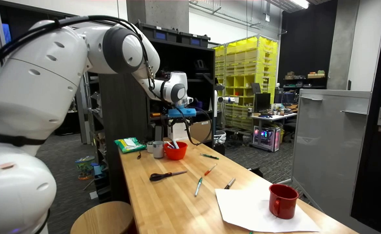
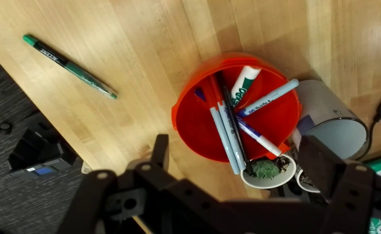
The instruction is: Remove one marker from the left red cup, then move it to the left
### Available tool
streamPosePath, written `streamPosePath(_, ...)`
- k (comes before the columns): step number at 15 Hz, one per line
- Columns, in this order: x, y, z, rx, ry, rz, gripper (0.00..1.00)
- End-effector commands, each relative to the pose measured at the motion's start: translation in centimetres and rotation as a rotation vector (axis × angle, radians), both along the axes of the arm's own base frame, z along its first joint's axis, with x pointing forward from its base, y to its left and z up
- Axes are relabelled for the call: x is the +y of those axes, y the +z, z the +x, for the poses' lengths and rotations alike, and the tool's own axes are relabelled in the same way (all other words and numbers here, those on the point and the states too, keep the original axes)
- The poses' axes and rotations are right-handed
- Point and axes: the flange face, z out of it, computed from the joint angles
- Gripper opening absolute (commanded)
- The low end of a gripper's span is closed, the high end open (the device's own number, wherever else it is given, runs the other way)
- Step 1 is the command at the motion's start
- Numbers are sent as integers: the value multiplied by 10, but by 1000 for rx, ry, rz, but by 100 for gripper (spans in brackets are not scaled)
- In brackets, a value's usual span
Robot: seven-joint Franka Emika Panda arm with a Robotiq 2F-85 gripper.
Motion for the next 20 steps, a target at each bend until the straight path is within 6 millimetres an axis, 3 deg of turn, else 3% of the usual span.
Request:
streamPosePath(1,8,-2,20,18,70,43,100)
streamPosePath(6,17,-17,36,64,122,59,100)
streamPosePath(8,14,-17,29,60,98,44,100)
streamPosePath(13,12,-20,35,72,96,48,100)
streamPosePath(20,27,-51,38,109,176,62,100)
